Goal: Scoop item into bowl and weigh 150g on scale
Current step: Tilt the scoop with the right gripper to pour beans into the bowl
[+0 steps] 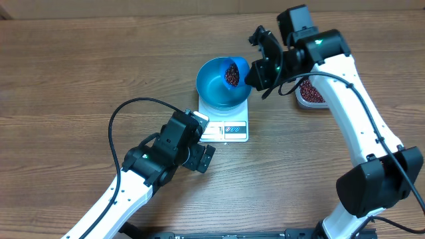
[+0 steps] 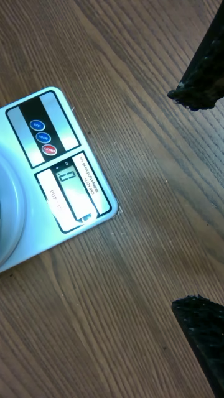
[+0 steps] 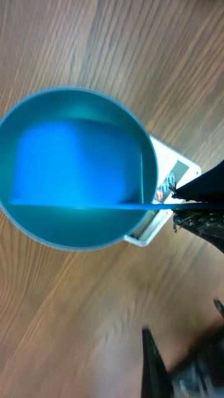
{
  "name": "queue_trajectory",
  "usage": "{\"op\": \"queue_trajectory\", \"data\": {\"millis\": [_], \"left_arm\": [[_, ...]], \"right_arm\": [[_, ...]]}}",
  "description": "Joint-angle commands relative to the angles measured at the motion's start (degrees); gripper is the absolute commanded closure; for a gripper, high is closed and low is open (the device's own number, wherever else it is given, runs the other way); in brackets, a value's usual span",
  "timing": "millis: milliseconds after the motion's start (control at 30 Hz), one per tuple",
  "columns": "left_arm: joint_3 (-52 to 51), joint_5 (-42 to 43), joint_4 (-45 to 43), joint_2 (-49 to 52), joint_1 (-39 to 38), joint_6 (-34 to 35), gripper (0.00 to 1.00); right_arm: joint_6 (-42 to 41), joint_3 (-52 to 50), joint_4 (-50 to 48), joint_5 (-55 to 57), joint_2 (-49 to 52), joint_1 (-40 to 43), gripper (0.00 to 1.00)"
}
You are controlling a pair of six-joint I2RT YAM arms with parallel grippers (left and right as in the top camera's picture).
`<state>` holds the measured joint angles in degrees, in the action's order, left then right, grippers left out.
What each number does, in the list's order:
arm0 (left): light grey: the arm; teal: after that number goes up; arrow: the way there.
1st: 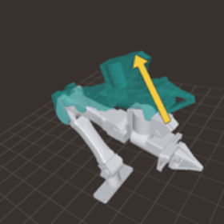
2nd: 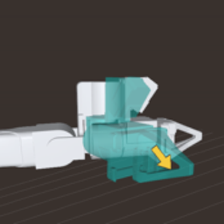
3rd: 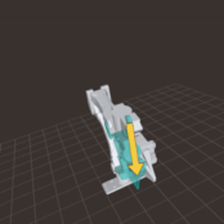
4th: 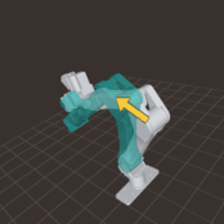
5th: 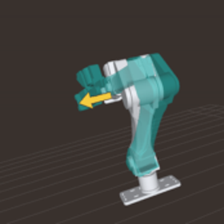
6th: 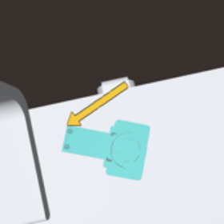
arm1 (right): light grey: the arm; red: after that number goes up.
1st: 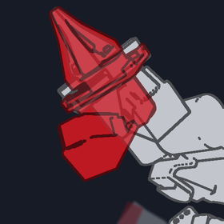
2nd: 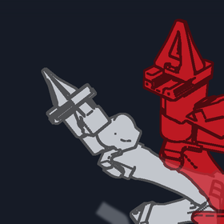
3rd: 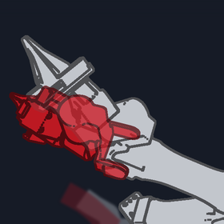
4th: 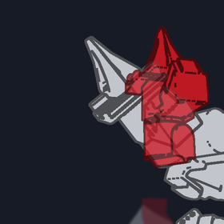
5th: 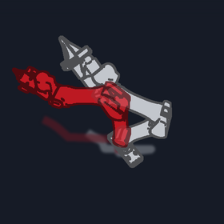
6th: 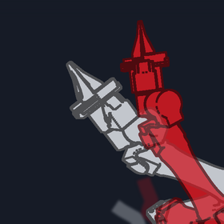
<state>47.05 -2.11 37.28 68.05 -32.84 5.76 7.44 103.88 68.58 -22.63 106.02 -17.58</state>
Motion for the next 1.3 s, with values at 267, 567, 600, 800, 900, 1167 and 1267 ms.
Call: {"op": "queue_trajectory", "data": {"millis": [267, 567, 600, 800, 900, 1167, 1267], "left_arm": [[1.3, 0.5, 0.0, 0.1, 0.3, -0.6, 0.00], [1.3, 0.5, 0.0, 0.1, 0.3, -0.6, 0.00], [1.3, 0.5, 0.0, 0.1, 0.3, -0.6, 0.00], [1.3, 0.5, 0.0, 0.1, 0.3, -0.6, 0.01], [1.3, 0.5, 0.0, 0.1, 0.3, -0.6, 0.00], [1.3, 0.5, 0.0, 0.1, 0.3, -0.6, 0.00], [1.3, 0.5, 0.0, 0.1, 0.3, -0.7, 0.01]], "right_arm": [[1.6, 1.7, -4.6, 20.5, -1.9, -8.2, 0.96], [3.3, 1.6, -6.1, 27.6, -1.9, -11.6, 0.96], [3.3, 1.5, -6.4, 28.2, -1.9, -12.1, 0.96], [3.3, 1.5, -7.0, 33.5, -1.8, -14.6, 0.96], [3.1, 1.5, -7.1, 36.6, -1.8, -15.9, 0.96], [2.8, 1.5, -7.0, 46.7, -1.8, -20.3, 0.96], [2.6, 1.5, -7.0, 48.2, -1.8, -20.7, 0.96]]}}
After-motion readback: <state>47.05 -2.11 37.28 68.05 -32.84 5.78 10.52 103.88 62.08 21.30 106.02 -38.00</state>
